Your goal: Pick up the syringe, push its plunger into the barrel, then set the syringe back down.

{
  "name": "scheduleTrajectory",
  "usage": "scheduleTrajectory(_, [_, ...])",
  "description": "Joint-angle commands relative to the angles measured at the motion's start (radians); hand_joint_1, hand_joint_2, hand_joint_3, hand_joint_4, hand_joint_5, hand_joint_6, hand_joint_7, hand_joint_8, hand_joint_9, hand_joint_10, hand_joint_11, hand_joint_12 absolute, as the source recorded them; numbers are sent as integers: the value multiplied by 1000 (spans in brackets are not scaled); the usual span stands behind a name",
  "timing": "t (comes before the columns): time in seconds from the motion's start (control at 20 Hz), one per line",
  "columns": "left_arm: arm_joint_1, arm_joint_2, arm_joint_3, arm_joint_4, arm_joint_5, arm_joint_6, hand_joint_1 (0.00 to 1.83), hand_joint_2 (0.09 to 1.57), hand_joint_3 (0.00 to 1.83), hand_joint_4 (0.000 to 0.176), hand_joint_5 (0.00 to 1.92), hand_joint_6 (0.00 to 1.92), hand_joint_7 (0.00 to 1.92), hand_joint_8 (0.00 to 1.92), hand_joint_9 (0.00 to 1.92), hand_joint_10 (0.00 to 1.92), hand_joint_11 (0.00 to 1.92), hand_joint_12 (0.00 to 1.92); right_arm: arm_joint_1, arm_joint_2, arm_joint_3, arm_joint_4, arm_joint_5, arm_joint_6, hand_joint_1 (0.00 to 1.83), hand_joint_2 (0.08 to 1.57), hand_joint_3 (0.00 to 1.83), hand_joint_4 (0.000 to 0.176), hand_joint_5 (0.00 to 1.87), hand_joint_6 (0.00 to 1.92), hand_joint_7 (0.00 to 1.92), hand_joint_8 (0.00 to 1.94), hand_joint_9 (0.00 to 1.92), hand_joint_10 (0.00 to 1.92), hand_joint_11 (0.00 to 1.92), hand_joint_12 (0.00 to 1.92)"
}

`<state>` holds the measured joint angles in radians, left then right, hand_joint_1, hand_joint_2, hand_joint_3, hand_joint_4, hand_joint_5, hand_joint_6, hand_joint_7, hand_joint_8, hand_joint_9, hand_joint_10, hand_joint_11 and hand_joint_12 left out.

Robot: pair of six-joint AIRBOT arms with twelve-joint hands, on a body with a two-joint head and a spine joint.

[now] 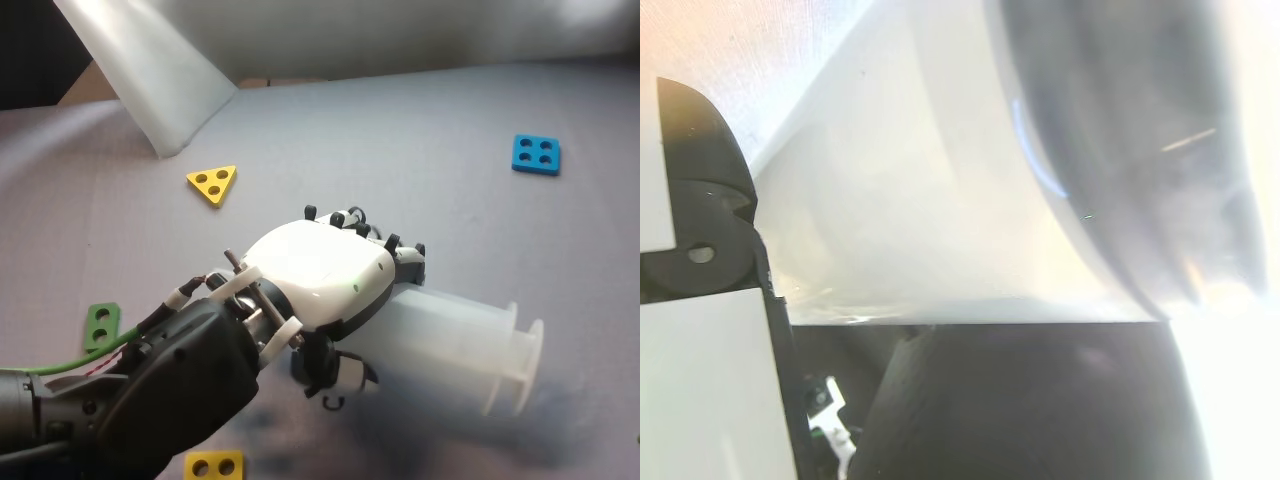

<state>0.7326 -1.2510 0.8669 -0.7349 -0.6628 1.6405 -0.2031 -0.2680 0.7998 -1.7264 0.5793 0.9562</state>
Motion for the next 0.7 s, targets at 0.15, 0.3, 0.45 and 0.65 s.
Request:
scheduleTrajectory(0.15, [-6, -5, -4, 57, -87, -5, 452, 890, 0, 0, 163, 3, 134, 5, 134, 5, 0, 355, 17, 0, 1, 57, -19, 3, 0, 1273, 0, 0, 289, 1, 238, 0, 160, 0, 0, 375])
scheduleTrajectory(0.3, [-6, -5, -4, 59, -87, -5, 368, 843, 0, 0, 108, 0, 73, 1, 74, 0, 0, 219, 17, 0, 2, 57, -21, -2, 0, 1267, 0, 0, 297, 5, 246, 6, 164, 7, 0, 350])
scheduleTrajectory(0.45, [-16, -3, 3, 103, -87, -45, 302, 826, 0, 0, 79, 0, 49, 0, 48, 0, 0, 152, 17, 1, 3, 56, -21, -4, 0, 1265, 0, 0, 300, 5, 249, 5, 160, 4, 0, 354])
scheduleTrajectory(0.65, [-102, 22, 40, 235, 11, -139, 230, 803, 0, 0, 22, 0, 0, 0, 0, 0, 0, 4, 17, 1, 3, 56, -21, -4, 0, 1266, 0, 0, 298, 2, 251, 2, 167, 4, 0, 380])
